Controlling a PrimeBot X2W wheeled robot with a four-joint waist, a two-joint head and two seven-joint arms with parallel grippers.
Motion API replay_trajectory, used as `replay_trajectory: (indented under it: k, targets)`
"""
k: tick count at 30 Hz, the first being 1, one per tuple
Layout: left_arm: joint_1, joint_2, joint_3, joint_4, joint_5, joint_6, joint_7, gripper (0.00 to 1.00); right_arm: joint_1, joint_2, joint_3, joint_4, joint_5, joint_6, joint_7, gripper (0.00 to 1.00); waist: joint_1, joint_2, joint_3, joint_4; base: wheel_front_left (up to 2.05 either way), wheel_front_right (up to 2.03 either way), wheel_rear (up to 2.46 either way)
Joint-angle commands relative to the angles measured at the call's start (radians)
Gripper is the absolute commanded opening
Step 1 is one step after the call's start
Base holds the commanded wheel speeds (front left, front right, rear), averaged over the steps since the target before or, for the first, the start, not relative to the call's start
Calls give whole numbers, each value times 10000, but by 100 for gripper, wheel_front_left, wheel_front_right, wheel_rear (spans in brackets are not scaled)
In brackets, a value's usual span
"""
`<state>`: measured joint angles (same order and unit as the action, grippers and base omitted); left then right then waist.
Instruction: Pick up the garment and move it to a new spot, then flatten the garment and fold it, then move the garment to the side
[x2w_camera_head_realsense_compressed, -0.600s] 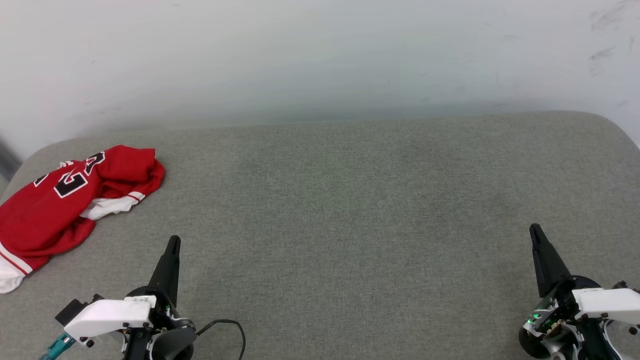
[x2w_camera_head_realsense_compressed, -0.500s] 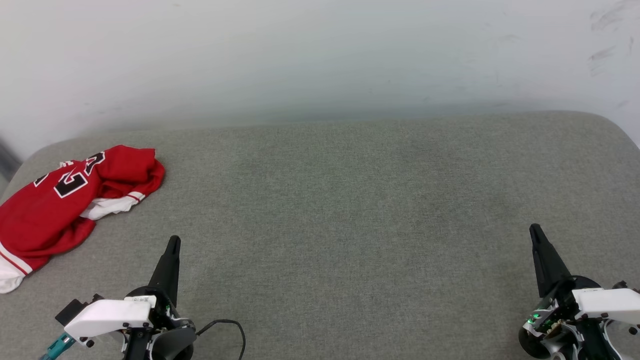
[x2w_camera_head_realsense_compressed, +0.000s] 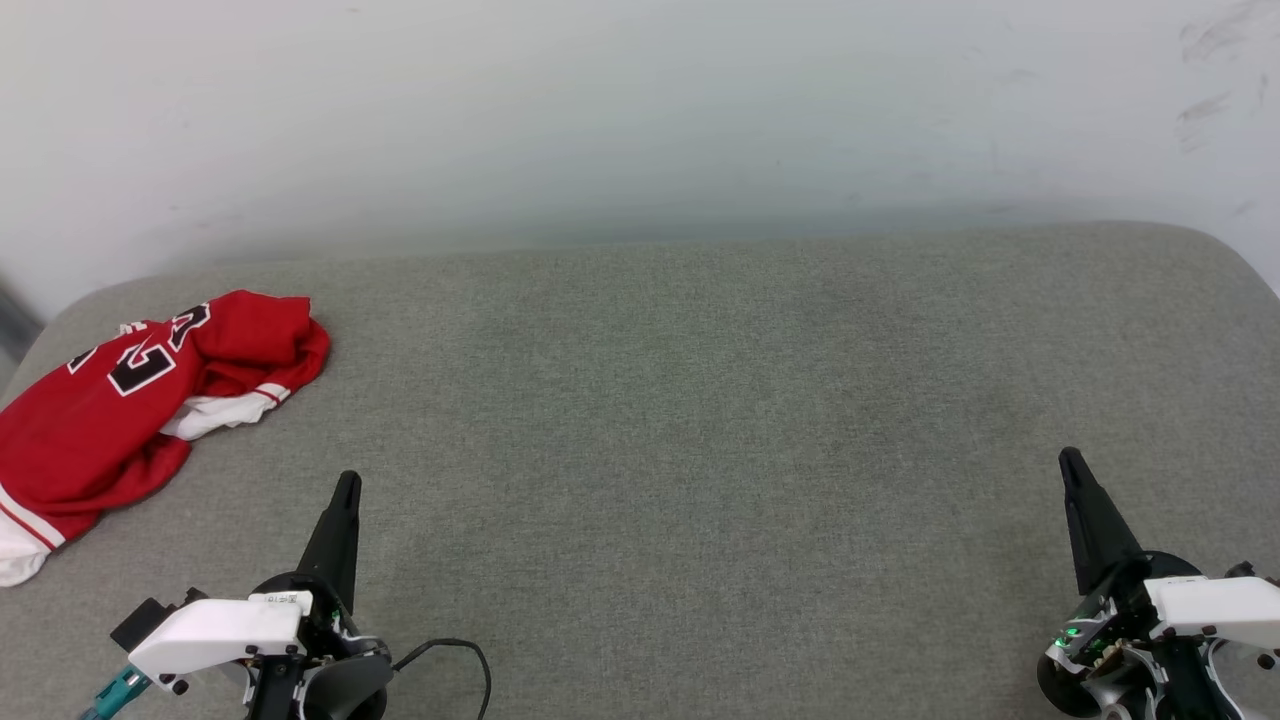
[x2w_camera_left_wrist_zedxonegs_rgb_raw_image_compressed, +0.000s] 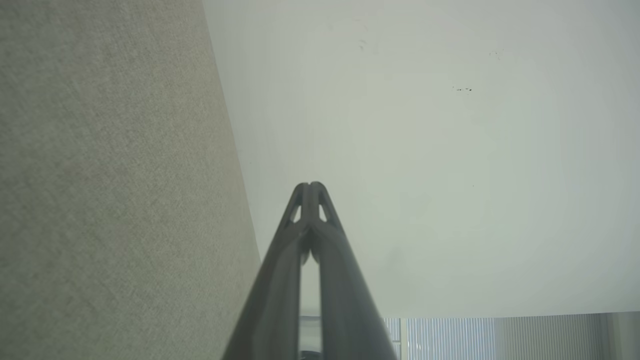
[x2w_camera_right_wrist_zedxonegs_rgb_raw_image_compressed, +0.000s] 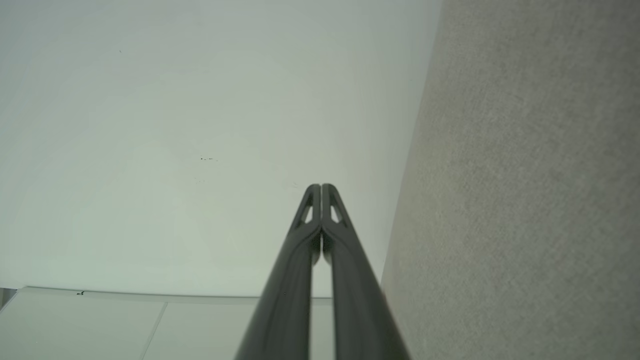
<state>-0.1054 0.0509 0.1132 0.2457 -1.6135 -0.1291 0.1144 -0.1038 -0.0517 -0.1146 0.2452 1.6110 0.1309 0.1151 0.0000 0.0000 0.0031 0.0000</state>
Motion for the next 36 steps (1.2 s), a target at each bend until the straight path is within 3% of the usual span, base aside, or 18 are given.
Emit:
replay_trajectory:
  k: [1, 17, 18, 32, 36]
  targets:
    - [-80, -8, 11, 5, 14, -30, 21, 0, -100, 33, 3, 2, 40, -3, 1, 0, 0, 0, 0, 0, 0, 0, 0]
    - [-80, -8, 11, 5, 14, -30, 20, 0, -101, 33, 6, 2, 40, -3, 1, 0, 0, 0, 0, 0, 0, 0, 0]
    - [0, 0, 0, 0, 1, 0, -1, 100, 0, 0, -2, 0, 0, 0, -1, 100, 0, 0, 0, 0, 0, 0, 0]
    - [527, -36, -124, -45, 315, 8, -526, 100, 504, 7, 318, 12, -399, -2, -508, 100, 0, 0, 13, -17, 0, 0, 0]
    - [657, -32, -73, -226, 735, 5, -804, 100, 551, 7, 443, -97, -1003, -2, -790, 100, 0, 0, 18, -20, 0, 0, 0]
